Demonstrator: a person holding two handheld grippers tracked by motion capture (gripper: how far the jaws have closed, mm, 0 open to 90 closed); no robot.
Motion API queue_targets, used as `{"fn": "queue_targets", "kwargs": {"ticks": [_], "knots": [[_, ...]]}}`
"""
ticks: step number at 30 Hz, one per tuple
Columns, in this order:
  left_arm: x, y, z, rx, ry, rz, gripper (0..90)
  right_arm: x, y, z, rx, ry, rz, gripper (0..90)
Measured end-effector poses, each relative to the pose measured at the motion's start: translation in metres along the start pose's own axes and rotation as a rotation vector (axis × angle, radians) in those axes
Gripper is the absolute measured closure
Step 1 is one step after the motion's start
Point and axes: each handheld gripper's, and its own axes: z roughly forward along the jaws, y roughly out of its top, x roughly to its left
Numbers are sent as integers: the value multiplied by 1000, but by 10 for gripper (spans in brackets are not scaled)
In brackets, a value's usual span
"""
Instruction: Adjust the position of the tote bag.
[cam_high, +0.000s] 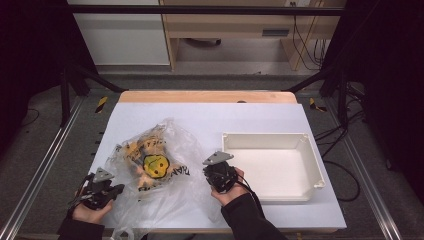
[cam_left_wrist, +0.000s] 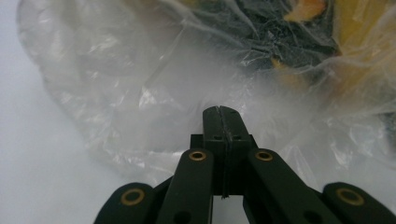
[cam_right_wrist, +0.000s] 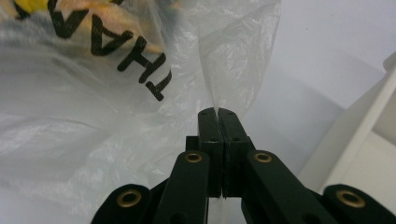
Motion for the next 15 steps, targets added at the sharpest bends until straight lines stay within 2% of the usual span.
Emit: {"fn": "queue_targets", "kwargs": {"ticks": [5, 6, 8, 12, 15], "knots": [[-2, 9, 9, -6, 21, 44, 900, -2, -7, -16, -6, 35, -8, 899], [-1, 12, 12, -13, 39, 65, 900, -3, -10, -21, -11, 42, -7, 899], [1, 16, 16, -20, 48, 69, 900, -6, -18, -30, -19, 63, -1, 899], [6, 25, 26, -46, 32, 63, 900, -10, -37, -44, -41, 123, 35, 899], [7, 26, 28, -62, 17, 68, 900, -5, -51, -49, -43, 161, 32, 889]]}}
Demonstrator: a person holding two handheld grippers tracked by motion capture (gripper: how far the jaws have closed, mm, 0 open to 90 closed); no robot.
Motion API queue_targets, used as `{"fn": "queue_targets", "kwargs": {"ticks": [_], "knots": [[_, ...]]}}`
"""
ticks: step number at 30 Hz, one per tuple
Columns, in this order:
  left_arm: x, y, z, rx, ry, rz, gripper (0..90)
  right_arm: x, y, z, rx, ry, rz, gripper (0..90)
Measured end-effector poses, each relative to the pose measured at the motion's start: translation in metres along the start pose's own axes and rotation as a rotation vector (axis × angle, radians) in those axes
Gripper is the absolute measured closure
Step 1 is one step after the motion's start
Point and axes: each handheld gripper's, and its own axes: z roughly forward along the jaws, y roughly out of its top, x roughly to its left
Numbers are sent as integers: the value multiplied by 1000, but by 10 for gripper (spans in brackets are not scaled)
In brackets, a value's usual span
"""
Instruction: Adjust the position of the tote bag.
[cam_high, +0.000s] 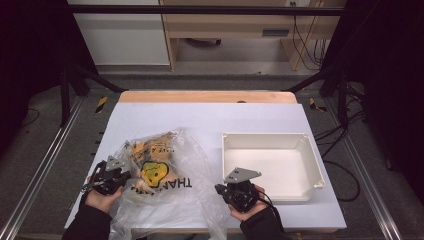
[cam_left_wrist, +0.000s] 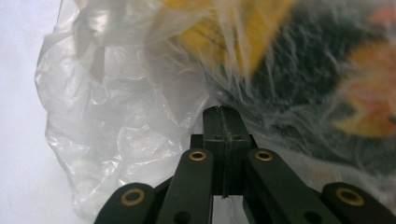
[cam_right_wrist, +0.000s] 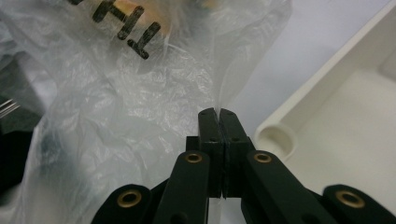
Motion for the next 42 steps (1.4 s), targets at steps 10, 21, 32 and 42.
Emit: {"fn": "queue_targets", "kwargs": {"ticks": [10, 21, 32, 42], "knots": [[19, -24, -44, -118, 150, -167, 423, 14, 12, 1, -100, 28, -78, 622], [15, -26, -25, 40, 106, -136, 800, 6, 17, 19, -72, -12, -79, 550], [25, 9, -11, -5, 82, -89, 900, 21, 28, 29, -116, 21, -99, 475], [37, 8, -18, -116, 33, -149, 861, 30, 14, 56, -42, -14, -110, 385]]}}
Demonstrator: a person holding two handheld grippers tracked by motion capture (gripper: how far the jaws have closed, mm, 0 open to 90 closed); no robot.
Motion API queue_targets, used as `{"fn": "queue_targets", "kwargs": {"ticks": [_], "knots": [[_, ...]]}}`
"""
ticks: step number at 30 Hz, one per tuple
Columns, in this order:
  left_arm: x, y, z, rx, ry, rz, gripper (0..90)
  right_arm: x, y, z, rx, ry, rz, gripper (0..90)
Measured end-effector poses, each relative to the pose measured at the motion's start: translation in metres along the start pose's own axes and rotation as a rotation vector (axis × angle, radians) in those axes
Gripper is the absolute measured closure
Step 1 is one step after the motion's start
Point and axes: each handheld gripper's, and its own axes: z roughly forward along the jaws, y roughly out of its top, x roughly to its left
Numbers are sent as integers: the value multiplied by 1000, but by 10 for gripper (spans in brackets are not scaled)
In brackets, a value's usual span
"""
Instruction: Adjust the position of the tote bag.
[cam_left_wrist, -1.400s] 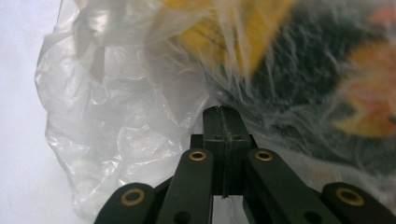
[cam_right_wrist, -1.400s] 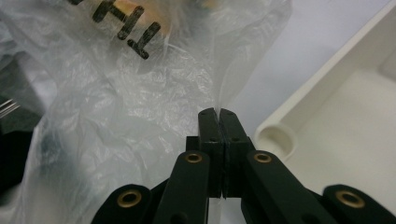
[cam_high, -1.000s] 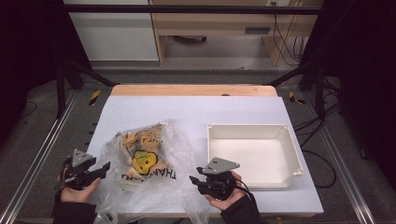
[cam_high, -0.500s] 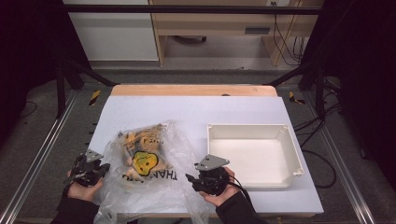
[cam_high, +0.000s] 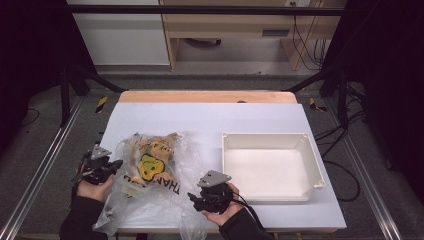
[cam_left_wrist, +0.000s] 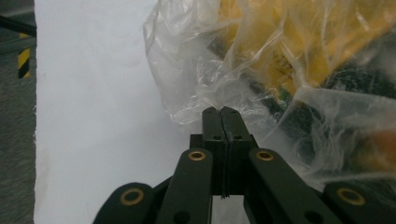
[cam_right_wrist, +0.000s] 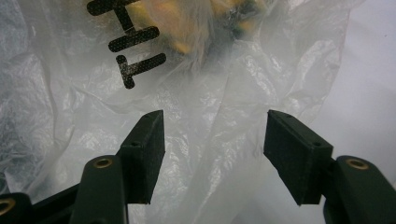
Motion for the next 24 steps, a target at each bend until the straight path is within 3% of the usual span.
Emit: {"fn": "queue_targets", "kwargs": {"ticks": [1, 5, 10, 13, 18, 24], "knots": [[2, -1, -6, -29, 3, -19, 768, 0, -1, 0, -1, 2, 2, 390], [6, -3, -36, -149, -15, -57, 630, -1, 2, -7, -36, 15, -4, 413], [-9, -3, -62, -234, -30, -15, 512, -2, 10, -18, -109, 41, -4, 427], [-21, -4, -71, -254, -57, 12, 464, -1, 15, -22, -141, 64, 0, 424], [-33, -5, -76, -267, -55, 40, 402, 8, 22, -20, -183, 121, 3, 347], [-33, -7, -69, -235, -38, 21, 388, 24, 31, -11, -209, 186, -6, 232]]}}
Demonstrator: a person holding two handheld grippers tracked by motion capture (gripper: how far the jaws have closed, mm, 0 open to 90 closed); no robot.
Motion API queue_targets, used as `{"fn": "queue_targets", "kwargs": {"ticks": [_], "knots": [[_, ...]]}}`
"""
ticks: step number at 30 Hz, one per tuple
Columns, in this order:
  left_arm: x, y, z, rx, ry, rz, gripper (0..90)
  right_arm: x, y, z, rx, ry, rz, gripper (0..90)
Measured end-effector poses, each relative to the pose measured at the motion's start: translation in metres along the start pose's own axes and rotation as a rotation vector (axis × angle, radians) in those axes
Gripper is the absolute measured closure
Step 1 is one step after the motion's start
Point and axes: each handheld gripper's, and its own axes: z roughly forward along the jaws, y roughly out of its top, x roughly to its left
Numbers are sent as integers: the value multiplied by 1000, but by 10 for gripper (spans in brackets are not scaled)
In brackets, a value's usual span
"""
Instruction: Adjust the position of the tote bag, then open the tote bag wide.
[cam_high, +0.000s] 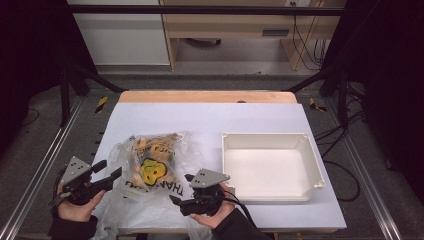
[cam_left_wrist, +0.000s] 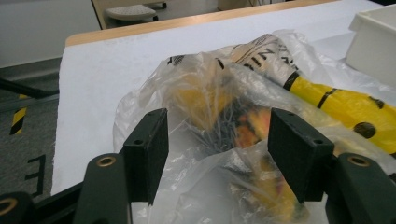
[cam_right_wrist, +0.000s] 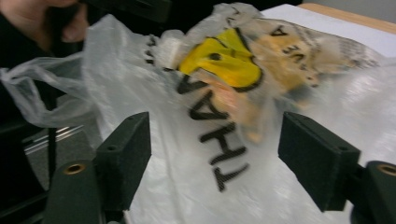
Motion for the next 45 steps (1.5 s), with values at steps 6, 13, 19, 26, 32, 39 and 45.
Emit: {"fn": "queue_targets", "kwargs": {"ticks": [6, 13, 19, 26, 32, 39, 45], "knots": [[2, -1, 1, 4, 6, -16, 385, 15, 1, 7, 1, 28, -23, 182], [2, -2, 2, 4, 0, -10, 386, 23, -12, 27, 92, -10, -82, 239], [2, -2, 3, -9, 9, 19, 421, 14, -12, 25, 132, -39, -99, 640], [5, 0, -5, -69, -28, -32, 429, 4, -2, 17, 154, -48, -86, 900], [2, 2, -12, -106, -58, -47, 406, -4, 17, 6, 86, -60, -53, 900], [-4, 7, -20, -136, -93, -60, 355, -13, 42, 4, 17, -98, -33, 900], [-16, 10, -20, -126, -123, -40, 302, -19, 50, 13, 2, -136, -30, 900]]}}
